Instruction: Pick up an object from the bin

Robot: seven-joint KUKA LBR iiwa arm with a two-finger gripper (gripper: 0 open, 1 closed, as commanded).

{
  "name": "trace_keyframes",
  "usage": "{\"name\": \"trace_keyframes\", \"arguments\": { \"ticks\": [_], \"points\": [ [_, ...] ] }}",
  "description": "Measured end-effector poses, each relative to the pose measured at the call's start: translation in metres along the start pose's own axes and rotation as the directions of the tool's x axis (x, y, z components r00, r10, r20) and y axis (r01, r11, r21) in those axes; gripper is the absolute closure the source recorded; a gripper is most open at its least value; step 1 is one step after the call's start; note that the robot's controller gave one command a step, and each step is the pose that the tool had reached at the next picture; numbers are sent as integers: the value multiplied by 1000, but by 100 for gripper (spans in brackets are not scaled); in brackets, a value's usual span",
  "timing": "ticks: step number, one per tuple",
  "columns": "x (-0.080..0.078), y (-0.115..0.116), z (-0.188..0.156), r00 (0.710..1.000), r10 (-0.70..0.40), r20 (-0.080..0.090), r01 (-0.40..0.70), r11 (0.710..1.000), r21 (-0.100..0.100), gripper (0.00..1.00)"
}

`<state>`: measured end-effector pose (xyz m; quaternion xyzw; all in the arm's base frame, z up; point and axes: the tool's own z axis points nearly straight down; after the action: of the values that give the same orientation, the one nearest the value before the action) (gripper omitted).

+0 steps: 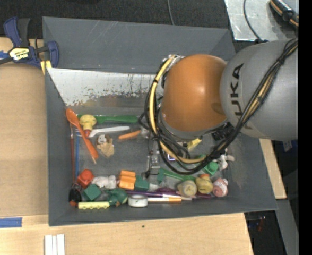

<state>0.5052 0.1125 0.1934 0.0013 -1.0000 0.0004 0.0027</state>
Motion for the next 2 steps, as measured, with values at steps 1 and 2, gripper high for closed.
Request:
{"name": "trace_keyframes", "arguments": {
  "ticks": [1, 2],
  "points": [
    [-2, 0, -4, 1000, 3, 8, -2, 1000, -1, 0],
    [-14, 65, 73, 1000, 16, 13, -16, 1000, -4, 0]
  ]
}}
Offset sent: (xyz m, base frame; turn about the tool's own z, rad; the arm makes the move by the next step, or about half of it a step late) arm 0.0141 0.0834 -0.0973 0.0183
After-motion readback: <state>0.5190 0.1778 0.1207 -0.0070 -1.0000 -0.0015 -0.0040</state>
